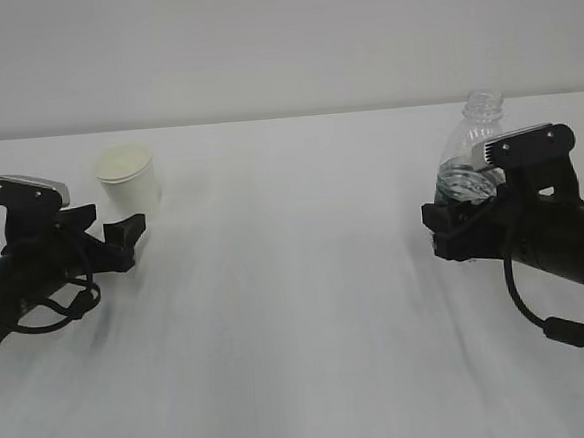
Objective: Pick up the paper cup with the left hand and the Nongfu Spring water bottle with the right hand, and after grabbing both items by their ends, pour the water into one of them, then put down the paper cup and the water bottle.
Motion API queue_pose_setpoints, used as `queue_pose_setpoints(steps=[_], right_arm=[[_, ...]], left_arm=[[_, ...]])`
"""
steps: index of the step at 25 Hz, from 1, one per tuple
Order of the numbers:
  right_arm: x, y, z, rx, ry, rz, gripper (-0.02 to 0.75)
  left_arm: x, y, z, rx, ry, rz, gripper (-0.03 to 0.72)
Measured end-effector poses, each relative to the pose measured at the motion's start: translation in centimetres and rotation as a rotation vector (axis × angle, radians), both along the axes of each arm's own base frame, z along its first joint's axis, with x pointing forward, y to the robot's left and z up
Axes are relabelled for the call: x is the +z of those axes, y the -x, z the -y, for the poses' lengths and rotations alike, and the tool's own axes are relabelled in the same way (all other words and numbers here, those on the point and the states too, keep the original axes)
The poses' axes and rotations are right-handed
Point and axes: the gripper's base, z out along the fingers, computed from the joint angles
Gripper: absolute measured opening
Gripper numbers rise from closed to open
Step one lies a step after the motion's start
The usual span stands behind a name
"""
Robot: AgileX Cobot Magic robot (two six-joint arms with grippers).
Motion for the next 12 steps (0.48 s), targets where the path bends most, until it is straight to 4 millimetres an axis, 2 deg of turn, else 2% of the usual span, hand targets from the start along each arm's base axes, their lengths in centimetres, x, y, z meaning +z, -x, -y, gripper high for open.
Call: queue_pose_setpoints(steps=[6,12], right_arm=[[0.0,0.0,0.0,0.000,-0.001,0.000,0.452],[0.0,0.0,0.0,-0.001,-0.002,-0.001,0.452]], left_arm=[[-1.0,-1.2,0.1,-0.001,0.002,0.004,0.568],[-1.1,-2.7,0.2,0.001,-0.005,0.014,0.568]])
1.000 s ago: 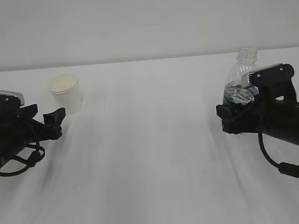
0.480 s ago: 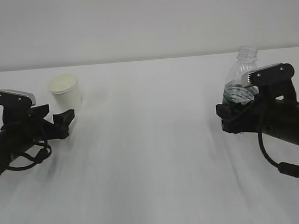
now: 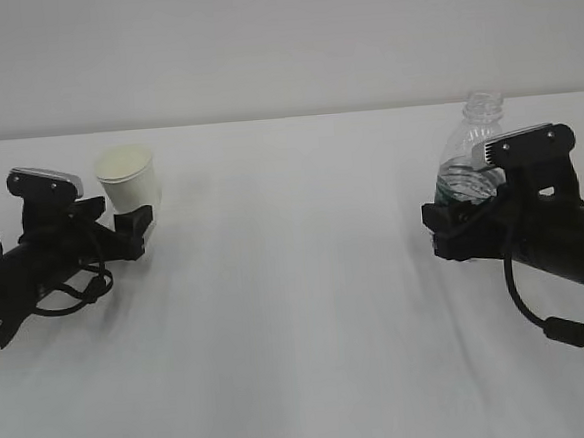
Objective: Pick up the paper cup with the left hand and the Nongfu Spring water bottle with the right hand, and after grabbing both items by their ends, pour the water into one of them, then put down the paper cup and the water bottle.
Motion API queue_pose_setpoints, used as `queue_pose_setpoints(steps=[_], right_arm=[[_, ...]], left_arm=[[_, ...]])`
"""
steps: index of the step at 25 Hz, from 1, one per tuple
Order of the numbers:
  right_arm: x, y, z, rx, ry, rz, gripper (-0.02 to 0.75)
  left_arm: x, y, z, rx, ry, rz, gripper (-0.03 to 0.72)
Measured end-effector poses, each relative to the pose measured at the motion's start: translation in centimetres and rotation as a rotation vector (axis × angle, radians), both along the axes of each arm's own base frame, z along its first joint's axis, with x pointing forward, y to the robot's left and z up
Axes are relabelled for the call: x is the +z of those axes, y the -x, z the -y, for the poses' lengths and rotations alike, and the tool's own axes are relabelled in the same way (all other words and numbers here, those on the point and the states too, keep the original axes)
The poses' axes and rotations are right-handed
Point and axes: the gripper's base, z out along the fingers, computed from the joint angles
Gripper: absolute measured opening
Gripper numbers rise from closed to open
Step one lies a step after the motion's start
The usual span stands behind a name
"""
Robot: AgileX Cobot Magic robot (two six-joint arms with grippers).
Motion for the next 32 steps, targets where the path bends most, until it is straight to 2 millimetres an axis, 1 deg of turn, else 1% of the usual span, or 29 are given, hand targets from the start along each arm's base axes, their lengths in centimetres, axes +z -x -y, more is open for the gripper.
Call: queue_pose_setpoints(steps=[5,14,20,22,24,27,32], right_arm=[[0.0,0.0,0.0,0.000,-0.001,0.002,0.452],[0.2,-0.1,0.0,0.002,-0.008,0.017,0.452],[0.2,-0.1,-0.1,0.002,-0.009,0.021,0.452],[0.2,-0.1,-0.1,0.002,-0.009,0.021,0.452],[0.2,-0.1,-0.1,0.002,-0.009,0.021,0.452],[0.2,-0.1,-0.1,0.002,-0.009,0.021,0.452],[0.2,-0.1,-0.1,0.002,-0.009,0.021,0.451]], left_arm=[[-0.3,-1.4,0.1,-0.001,-0.005,0.004,0.568],[-0.4,-3.3,0.3,-0.005,-0.017,0.010,0.568],[0.4,-4.7,0.4,-0.004,-0.015,0.042,0.565],[0.3,-5.0,0.5,-0.006,-0.017,0.037,0.550],[-0.1,-5.0,0.5,-0.011,-0.017,0.024,0.520],[0.0,-5.1,0.6,-0.015,-0.015,0.024,0.477],[0.0,-5.1,0.6,-0.015,-0.014,0.024,0.461]])
